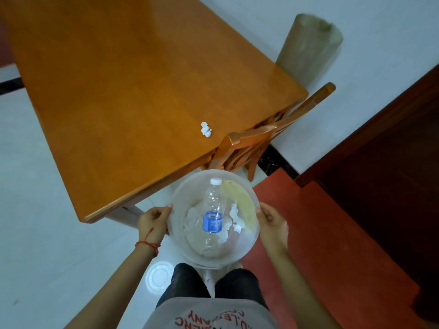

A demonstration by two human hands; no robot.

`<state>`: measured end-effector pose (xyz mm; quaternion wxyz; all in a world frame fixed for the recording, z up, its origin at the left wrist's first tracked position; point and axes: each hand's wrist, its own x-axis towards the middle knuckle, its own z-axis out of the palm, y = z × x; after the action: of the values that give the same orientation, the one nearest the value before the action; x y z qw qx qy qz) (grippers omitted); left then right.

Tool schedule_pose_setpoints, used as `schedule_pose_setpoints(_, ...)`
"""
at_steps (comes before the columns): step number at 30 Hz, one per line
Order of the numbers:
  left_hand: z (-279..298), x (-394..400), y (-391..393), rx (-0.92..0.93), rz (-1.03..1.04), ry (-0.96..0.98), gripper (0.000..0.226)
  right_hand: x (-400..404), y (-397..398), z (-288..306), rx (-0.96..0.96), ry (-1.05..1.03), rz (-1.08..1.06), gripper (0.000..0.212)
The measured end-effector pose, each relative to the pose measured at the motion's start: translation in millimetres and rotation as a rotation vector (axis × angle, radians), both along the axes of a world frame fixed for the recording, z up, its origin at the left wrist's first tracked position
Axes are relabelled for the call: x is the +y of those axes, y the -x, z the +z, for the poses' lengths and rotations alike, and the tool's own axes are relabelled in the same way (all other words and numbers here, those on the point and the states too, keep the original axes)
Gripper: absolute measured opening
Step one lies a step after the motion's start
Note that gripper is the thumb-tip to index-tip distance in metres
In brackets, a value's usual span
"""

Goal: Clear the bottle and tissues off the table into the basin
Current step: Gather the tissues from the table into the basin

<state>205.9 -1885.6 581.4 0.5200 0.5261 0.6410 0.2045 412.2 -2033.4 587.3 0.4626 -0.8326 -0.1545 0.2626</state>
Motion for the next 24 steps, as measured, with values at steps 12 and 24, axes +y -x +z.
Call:
schedule_pose_setpoints(12,-1,-2,-25,0.110,0.232,-0.003,0.037,57,-53,-6,0.025,-0.026,0.281,0.021)
schedule_pose_setpoints(24,-1,-9,-43,0.112,0.320,0.007,0.034,78,-83,-13,0.026,-0.037,0.428,0.024)
